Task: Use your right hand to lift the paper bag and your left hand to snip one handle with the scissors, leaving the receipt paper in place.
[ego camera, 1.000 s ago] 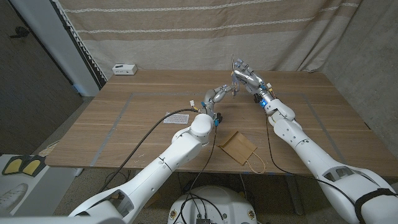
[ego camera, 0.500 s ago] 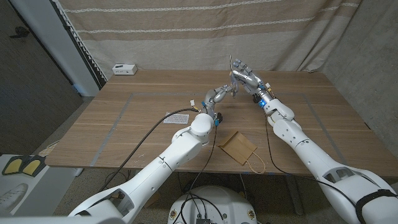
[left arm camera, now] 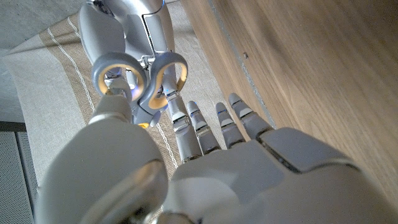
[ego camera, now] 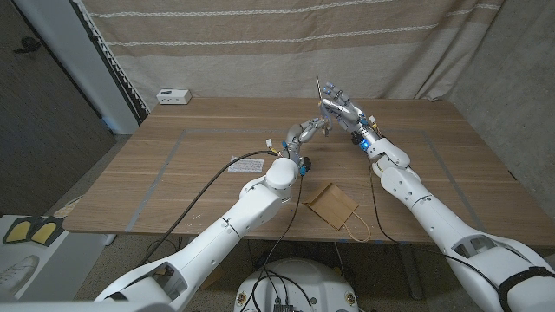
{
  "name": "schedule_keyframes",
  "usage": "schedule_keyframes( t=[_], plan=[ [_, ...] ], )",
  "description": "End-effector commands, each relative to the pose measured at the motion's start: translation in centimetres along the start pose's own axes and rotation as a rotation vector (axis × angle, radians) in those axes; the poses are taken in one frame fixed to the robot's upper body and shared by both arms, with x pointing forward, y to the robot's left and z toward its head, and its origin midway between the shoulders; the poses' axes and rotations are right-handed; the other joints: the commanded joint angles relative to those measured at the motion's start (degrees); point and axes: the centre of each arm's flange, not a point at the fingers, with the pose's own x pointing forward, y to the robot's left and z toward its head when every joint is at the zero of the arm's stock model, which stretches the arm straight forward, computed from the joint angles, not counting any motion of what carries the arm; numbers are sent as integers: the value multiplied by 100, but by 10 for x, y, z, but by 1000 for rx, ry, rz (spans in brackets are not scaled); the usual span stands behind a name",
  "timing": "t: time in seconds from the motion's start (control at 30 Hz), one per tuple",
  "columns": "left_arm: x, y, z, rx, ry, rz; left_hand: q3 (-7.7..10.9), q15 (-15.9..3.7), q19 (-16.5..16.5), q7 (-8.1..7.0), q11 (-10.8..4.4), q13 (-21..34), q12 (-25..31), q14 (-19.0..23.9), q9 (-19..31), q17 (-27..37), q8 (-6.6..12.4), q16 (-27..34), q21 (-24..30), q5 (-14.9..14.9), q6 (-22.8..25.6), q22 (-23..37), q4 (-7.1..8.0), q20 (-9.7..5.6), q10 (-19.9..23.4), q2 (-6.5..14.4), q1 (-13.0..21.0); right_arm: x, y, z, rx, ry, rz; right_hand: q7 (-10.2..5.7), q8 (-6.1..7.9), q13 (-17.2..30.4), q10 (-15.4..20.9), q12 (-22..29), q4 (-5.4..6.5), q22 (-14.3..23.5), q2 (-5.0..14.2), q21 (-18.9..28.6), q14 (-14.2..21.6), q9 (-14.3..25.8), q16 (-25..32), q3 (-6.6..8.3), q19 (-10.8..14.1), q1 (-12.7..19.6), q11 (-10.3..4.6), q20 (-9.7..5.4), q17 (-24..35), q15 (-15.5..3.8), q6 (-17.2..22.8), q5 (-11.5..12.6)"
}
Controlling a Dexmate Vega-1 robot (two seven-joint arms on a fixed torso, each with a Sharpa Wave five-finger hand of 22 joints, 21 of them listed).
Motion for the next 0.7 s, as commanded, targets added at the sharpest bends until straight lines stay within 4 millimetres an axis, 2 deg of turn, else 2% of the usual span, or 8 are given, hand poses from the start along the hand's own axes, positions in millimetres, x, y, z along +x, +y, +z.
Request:
schedule_keyframes(
  t=[0.03, 0.47, 0.7],
  plan=[
    [3, -2, 0, -2, -2, -14, 10, -1009, 17, 27, 1, 22, -7, 27, 30, 25, -4, 24, 5, -2, 17, 16, -6, -894, 5, 3, 56, 1, 5, 0, 12, 2, 20, -16, -22, 6, 53, -21, -94, 18, 151, 17, 298, 29, 61, 80, 9, 214, -5, -878, 1197, -1198, 45, 20],
    [5, -6, -2, -25, -24, -32, 30, -1011, 12, 19, -11, 22, -12, 22, 30, 26, -16, 22, 4, -2, -4, 17, -10, -896, -4, 31, 93, -2, 4, -1, 20, 1, 6, -21, -40, -5, 56, -38, -97, 17, 151, 12, 293, 43, 86, 79, 21, 228, -3, -879, 1215, -1198, 56, 21],
    [5, -8, -2, -33, -34, -32, 111, -1025, 17, 1, -15, 21, -4, 20, 30, 25, 5, 21, 8, 10, 59, 17, -26, -913, 18, 138, 213, -3, 3, -2, 15, 0, 1, -19, -51, -11, 55, -49, -89, 19, 154, 14, 290, 51, 88, 73, 12, 223, -2, -877, 1204, -1198, 66, 18]
  ],
)
